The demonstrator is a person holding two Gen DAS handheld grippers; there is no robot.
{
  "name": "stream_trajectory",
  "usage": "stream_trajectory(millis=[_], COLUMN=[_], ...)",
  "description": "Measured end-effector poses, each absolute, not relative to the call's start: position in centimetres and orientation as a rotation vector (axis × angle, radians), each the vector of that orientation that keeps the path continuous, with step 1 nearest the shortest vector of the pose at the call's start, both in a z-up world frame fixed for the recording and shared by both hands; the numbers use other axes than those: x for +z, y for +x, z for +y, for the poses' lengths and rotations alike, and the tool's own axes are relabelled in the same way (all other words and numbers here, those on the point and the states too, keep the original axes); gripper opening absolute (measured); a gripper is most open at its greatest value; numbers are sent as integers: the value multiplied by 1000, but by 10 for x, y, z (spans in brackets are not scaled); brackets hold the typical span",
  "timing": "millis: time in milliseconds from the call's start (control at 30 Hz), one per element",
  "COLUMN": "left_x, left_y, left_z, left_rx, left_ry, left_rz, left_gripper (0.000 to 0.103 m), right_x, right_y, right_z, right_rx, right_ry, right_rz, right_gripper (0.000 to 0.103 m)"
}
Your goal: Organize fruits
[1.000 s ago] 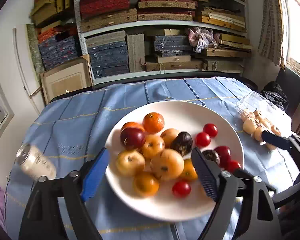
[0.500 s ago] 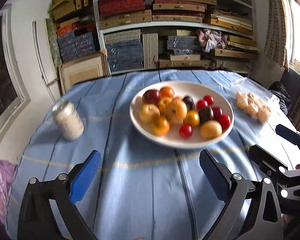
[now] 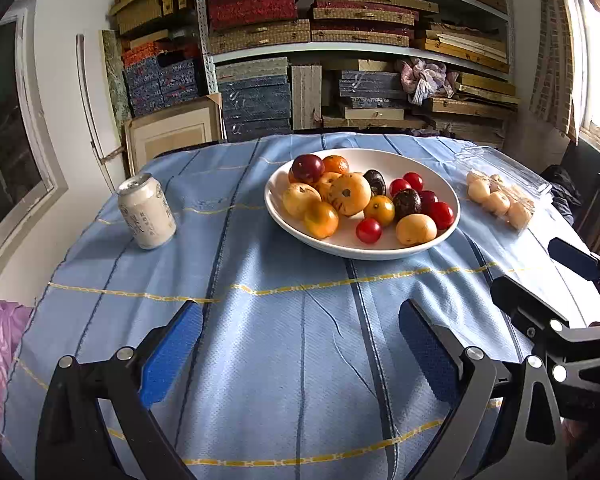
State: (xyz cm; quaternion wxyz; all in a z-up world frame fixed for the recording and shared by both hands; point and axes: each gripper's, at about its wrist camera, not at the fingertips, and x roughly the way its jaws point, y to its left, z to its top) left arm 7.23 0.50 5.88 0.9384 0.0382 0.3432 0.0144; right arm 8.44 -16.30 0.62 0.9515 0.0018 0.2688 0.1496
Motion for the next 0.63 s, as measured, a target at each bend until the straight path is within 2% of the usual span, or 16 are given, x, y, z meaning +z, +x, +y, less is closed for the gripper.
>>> stream_trajectory(millis=[633], left_x=[56], left_y=[72], left_z=[5], left_rx=[31], left_ry=[77], left_rz=[699], left_gripper=[99], right_x=[6], right_y=[87], right_z=[-165], right_rx=[316], right_ry=[2], right_rz=[544], right_gripper=[99])
